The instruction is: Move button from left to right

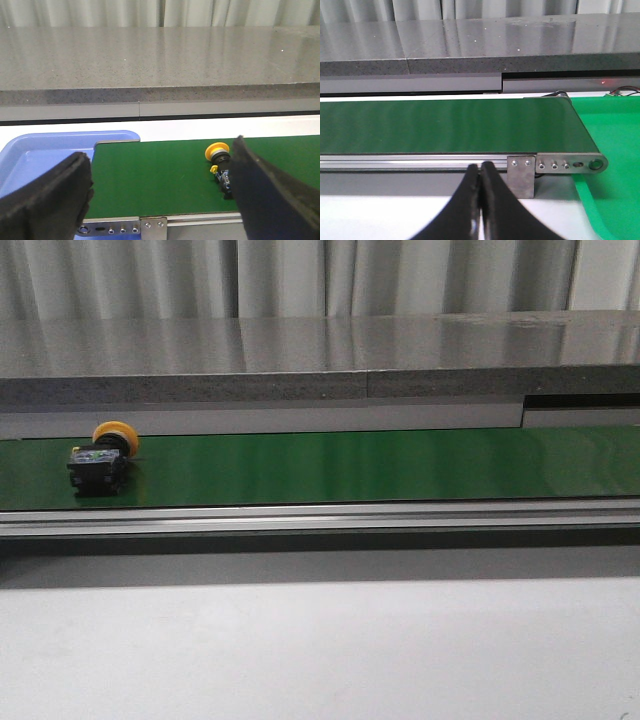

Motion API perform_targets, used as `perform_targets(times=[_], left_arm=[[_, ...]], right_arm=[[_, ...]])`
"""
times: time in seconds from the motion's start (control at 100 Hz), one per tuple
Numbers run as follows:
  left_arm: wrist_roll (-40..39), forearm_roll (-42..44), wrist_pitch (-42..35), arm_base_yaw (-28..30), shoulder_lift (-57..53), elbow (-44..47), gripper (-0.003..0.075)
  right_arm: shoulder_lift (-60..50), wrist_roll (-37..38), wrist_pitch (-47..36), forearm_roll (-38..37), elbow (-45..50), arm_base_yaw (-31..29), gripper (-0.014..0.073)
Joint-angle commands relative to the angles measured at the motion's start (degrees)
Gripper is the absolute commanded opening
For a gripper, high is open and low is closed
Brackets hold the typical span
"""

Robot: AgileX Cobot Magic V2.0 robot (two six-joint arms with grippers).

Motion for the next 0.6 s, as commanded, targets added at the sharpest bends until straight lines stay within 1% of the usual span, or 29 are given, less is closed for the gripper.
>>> perform_targets(times=[0.0, 0.05, 0.12, 0.24, 0.36, 0.46, 0.59], left_arm=[[-0.1, -0.5, -5.2, -0.4, 0.2, -1.6, 0.0544], [-0.1, -0.5, -5.2, -0.4, 0.2, -1.6, 0.0524], [-0.1, -0.5, -5.2, -0.4, 0.2, -1.6, 0.046], [-0.1, -0.5, -5.1, -0.4, 0.2, -1.6, 0.0292], [-0.1, -0.5, -5.1, -0.4, 0.2, -1.6, 0.0104], [-0.1, -0.5, -5.1, -0.4, 0.2, -1.6, -0.0022], [-0.1, -0.5, -5.1, -0.4, 0.2, -1.6, -0.002]], right_arm=[[-1.2, -0.2, -5.0, -0.2, -0.9, 0.2, -0.0068], [-1.2, -0.2, -5.0, -0.2, -0.9, 0.2, -0.0068], [-1.2, -0.2, -5.0, -0.2, -0.9, 0.2, -0.0068], [-1.2, -0.2, -5.0, -0.2, -0.9, 0.2, -0.0068], [-1.2, -0.2, -5.0, -0.2, -0.9, 0.2, -0.0068], [-1.2, -0.2, -5.0, -0.2, -0.9, 0.2, -0.0068], [-1.2, -0.2, -5.0, -0.2, -0.9, 0.2, -0.0068]])
